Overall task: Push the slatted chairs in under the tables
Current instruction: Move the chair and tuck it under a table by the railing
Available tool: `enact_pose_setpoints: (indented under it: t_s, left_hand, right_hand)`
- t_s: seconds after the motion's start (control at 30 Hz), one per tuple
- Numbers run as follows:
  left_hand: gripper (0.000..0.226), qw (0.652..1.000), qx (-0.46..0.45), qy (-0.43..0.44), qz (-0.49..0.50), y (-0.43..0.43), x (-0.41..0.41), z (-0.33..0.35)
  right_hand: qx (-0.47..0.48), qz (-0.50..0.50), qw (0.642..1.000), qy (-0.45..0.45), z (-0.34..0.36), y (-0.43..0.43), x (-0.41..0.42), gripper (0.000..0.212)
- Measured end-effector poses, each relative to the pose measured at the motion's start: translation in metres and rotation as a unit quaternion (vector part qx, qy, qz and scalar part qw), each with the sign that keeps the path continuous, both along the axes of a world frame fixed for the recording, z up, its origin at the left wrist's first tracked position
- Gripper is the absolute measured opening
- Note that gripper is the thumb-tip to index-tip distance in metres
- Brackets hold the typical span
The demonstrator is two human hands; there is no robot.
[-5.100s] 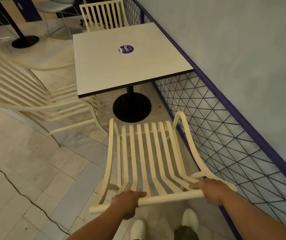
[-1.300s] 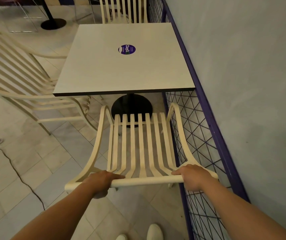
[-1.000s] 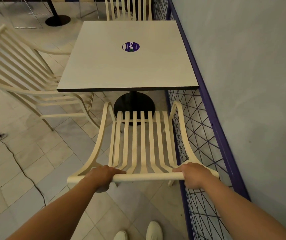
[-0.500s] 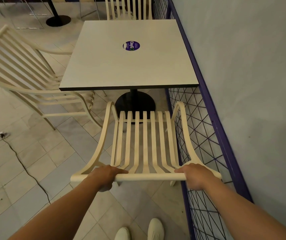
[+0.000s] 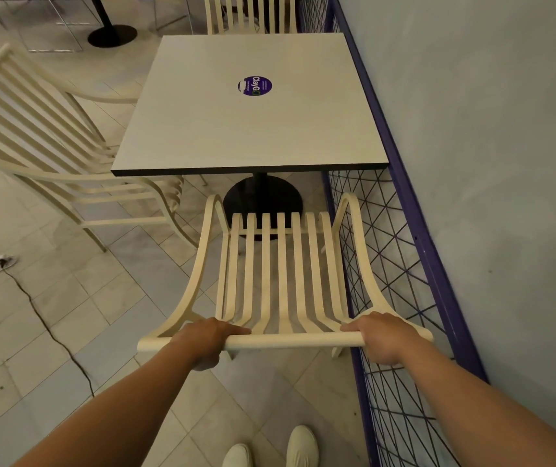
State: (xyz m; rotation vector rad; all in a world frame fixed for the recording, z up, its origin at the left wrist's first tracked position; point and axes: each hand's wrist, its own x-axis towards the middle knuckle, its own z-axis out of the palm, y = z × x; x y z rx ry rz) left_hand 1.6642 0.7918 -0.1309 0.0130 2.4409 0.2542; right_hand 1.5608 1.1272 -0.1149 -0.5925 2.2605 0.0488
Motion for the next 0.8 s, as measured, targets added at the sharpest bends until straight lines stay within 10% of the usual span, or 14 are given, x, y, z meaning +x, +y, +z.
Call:
enact_pose_setpoints:
  t_s: [0.8]
  left_hand:
    - [0.071,1.0,0.014,0.002,0.006,0.001,-0.056,-0.002]
  right_hand:
    - [0.003,-0.002,1.0,0.0,0.007,-0.002,-0.055,0.074]
